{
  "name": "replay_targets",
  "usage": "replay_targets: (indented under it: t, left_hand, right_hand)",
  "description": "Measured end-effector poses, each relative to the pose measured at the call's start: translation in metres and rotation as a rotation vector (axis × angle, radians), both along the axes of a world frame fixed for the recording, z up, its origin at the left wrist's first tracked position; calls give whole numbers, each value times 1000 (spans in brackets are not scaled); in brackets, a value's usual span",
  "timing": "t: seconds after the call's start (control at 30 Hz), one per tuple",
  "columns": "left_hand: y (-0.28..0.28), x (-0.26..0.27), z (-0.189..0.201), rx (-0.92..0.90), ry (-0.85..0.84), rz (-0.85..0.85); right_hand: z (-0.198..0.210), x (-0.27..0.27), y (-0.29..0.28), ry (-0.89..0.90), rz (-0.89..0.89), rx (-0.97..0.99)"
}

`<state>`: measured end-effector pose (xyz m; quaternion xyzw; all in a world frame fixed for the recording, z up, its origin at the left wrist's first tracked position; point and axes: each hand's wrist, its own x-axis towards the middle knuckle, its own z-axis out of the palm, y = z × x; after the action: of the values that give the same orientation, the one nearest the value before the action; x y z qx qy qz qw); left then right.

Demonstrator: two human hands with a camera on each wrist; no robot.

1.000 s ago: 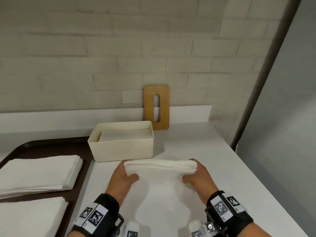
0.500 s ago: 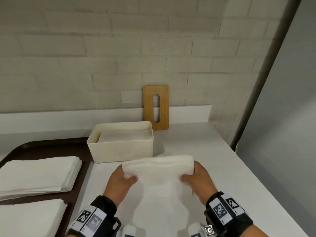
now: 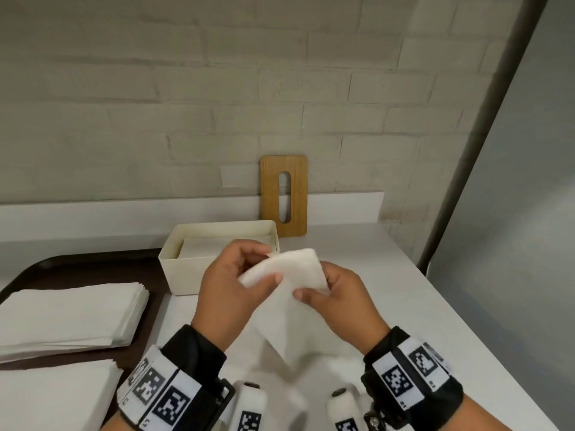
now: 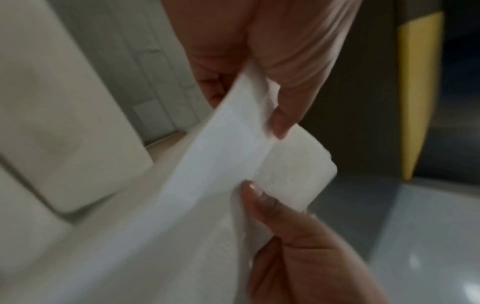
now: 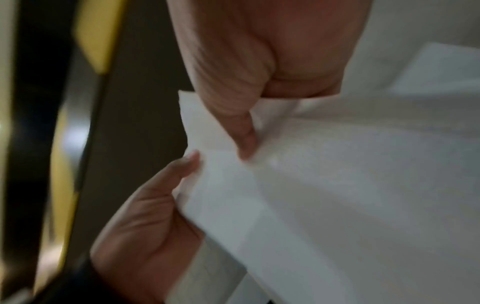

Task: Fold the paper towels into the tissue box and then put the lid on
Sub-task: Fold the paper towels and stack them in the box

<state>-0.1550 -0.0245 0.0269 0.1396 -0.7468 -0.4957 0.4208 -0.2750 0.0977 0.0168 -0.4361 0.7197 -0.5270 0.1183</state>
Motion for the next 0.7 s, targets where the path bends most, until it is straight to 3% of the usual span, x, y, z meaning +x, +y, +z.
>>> replay_targets:
  t: [0.1, 0.23, 0.43, 0.53, 0.6, 0.7]
  left_hand:
    - [-2, -2, -18, 299, 105, -38]
    - [6, -2, -51, 399, -51, -141]
    - [1, -12, -61, 391, -37, -133]
    - [-3, -16, -51, 285, 30, -123]
    - [0, -15, -37, 302, 91, -179]
    - [3, -13, -21, 296, 71, -252]
  right_hand:
    - [-18, 0, -3, -361, -45, -187]
    - [-43, 4, -5, -569, 64, -235]
    - [-53, 6, -8, -451, 43, -146]
    - [-34, 9, -13, -426, 73, -148]
    - [-21, 10, -18, -449, 127, -207]
    - [-11, 10, -22, -348, 104, -210]
